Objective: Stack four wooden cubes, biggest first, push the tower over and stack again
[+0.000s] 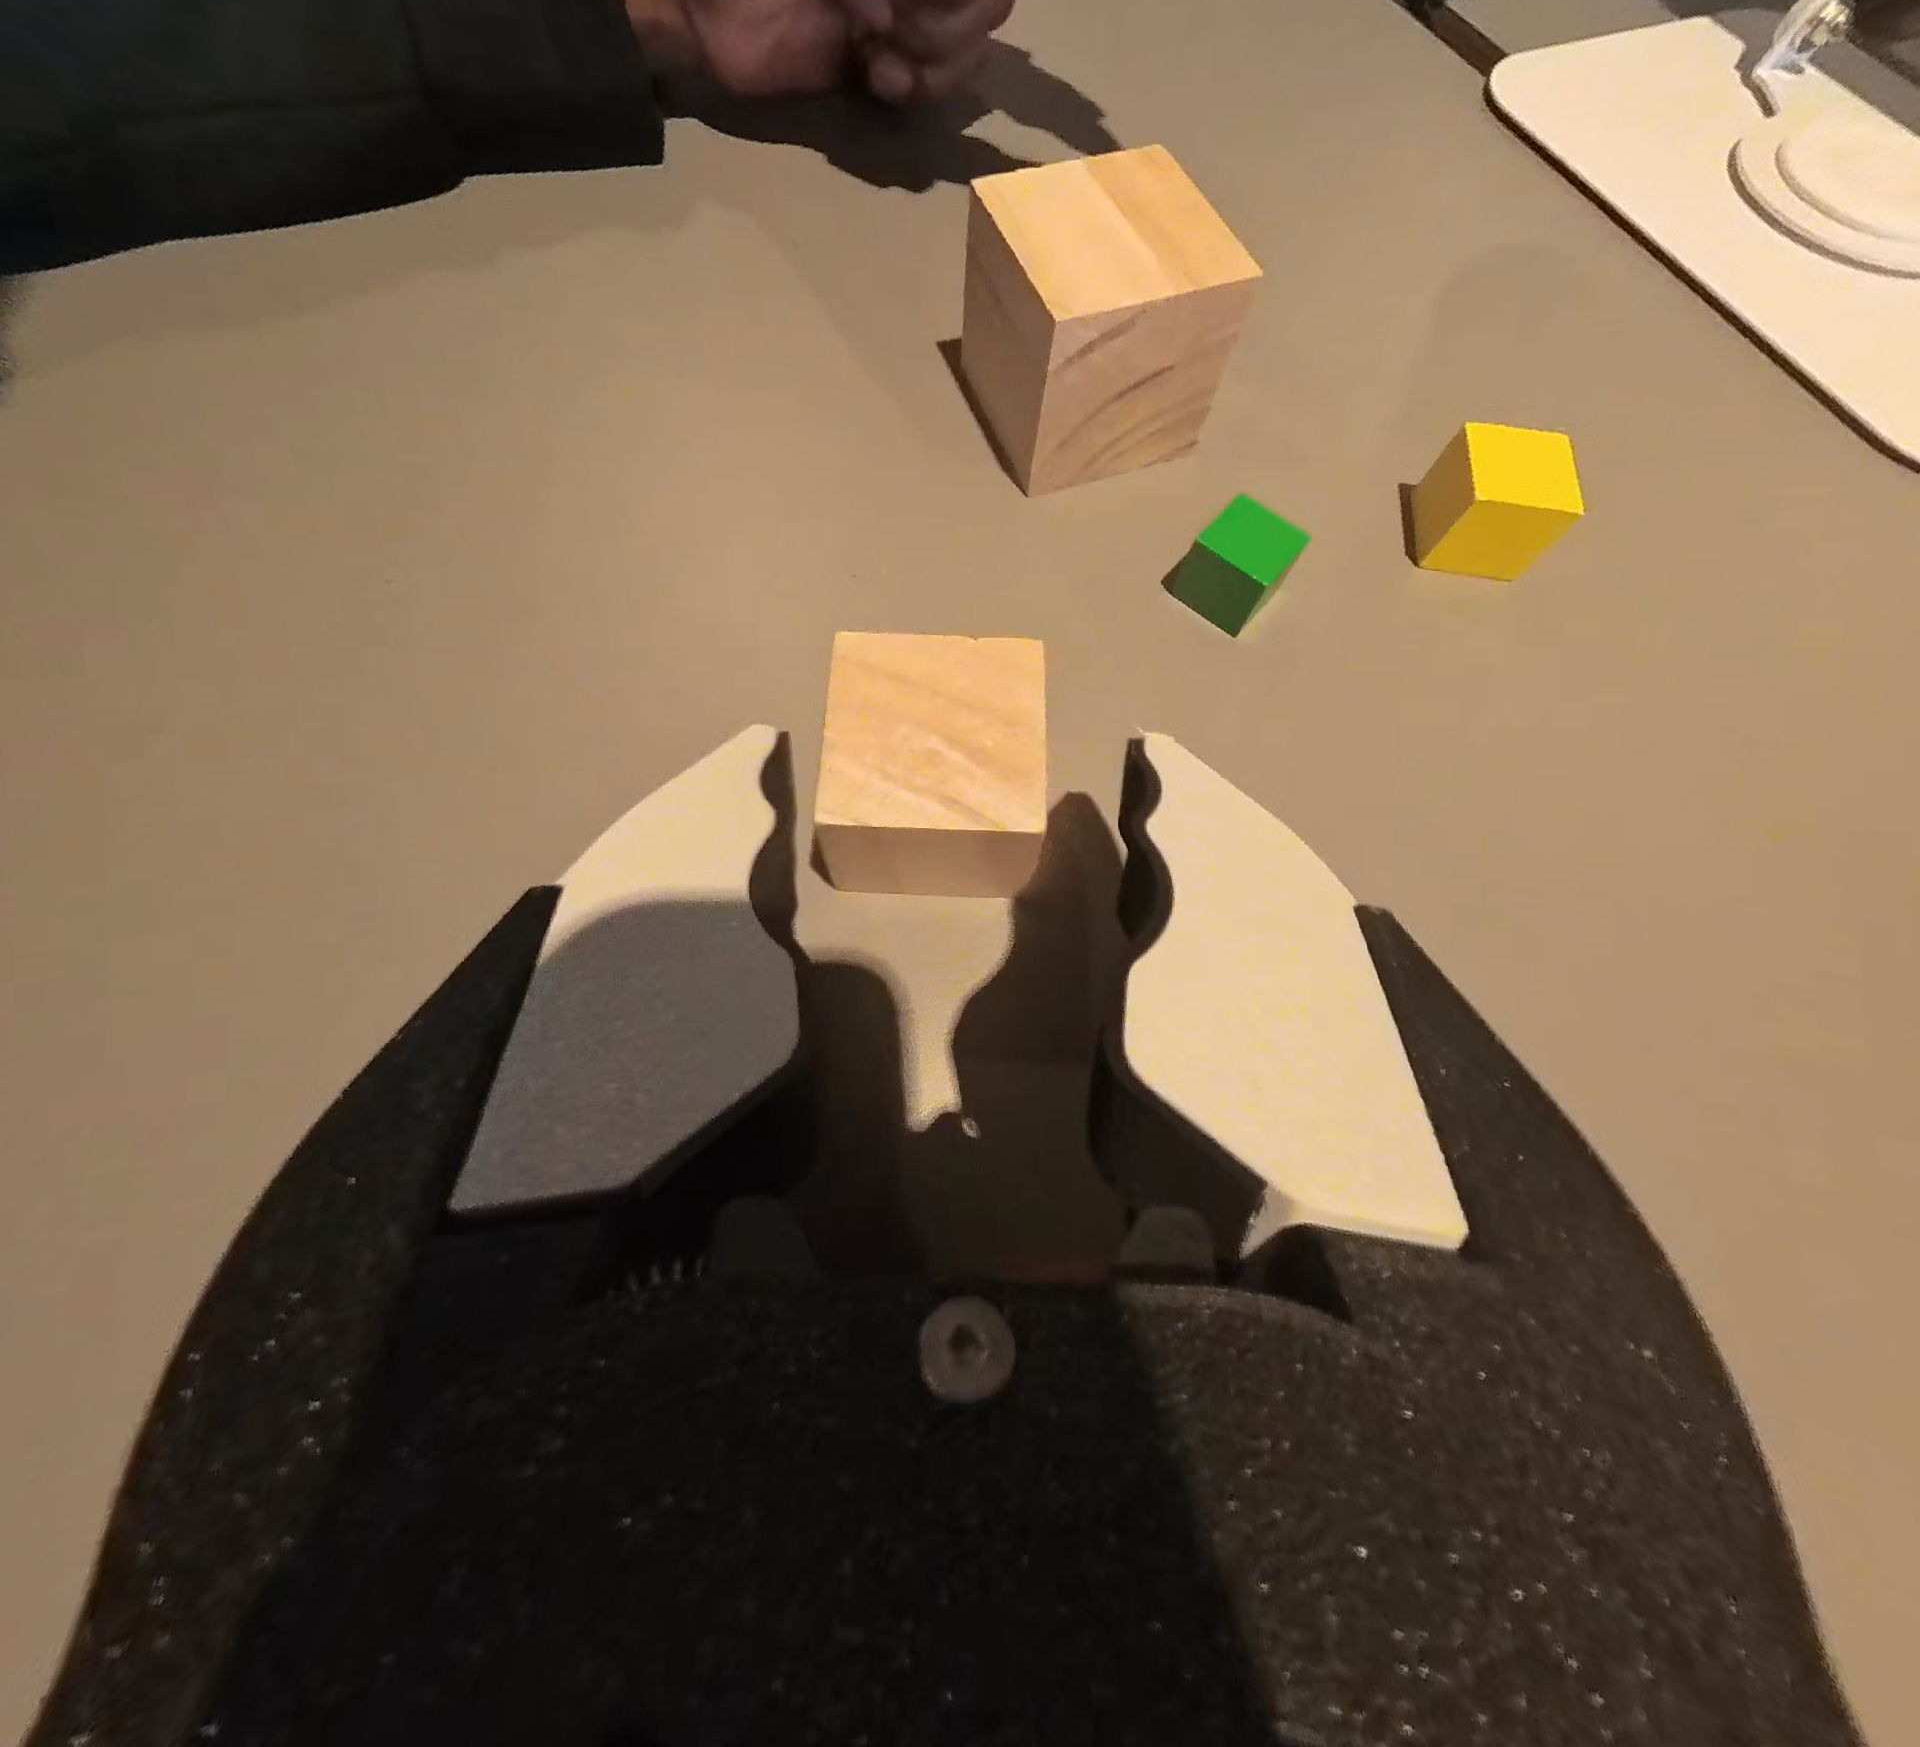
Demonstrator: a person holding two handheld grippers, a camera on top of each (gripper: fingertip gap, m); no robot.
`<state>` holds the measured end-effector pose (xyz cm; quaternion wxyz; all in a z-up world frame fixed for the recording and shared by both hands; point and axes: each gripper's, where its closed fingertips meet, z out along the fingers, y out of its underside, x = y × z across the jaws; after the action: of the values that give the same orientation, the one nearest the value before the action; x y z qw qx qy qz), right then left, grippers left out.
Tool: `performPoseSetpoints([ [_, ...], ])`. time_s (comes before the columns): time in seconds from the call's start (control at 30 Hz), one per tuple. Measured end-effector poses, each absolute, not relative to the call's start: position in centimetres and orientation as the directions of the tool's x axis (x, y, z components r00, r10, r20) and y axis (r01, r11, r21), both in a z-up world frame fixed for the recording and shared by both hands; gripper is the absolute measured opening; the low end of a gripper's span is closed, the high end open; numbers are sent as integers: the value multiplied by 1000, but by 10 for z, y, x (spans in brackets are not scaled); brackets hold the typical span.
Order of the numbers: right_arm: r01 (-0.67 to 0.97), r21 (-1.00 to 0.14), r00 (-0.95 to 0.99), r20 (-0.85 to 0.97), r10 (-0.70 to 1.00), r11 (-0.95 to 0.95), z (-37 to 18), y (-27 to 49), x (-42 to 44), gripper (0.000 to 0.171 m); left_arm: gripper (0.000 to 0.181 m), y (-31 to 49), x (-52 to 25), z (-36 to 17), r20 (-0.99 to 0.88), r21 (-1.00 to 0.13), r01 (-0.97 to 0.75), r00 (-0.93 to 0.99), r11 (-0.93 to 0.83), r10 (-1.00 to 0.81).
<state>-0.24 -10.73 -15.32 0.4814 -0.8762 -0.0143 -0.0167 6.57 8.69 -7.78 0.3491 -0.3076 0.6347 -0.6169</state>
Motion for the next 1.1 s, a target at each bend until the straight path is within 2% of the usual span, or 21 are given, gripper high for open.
performPoseSetpoints([
  [0.2,86,-802,996,81,35,-591,-163,-105,-6,45,14,88,65,-77,-59,-998,44,-565,42,-823],
  [0.4,101,-810,994,55,98,-578,-159,-98,-6,45,12,89,64,-75,-54,-998,51,-568,30,-821],
  [0.7,300,-787,935,130,331,-539,-95,-34,12,45,11,90,63,-73,-40,-998,58,-573,9,-819],
  [0.8,339,-764,910,118,397,-549,-91,-9,14,45,10,91,63,-72,-31,-998,59,-574,-3,-818],
  [0.9,387,-715,894,136,427,-582,-100,7,20,45,11,92,64,-73,-19,-999,46,-581,-10,-813],
  [1.1,345,-731,907,97,411,-589,-99,18,27,45,10,93,70,-74,-20,-999,43,-584,-6,-812],
])
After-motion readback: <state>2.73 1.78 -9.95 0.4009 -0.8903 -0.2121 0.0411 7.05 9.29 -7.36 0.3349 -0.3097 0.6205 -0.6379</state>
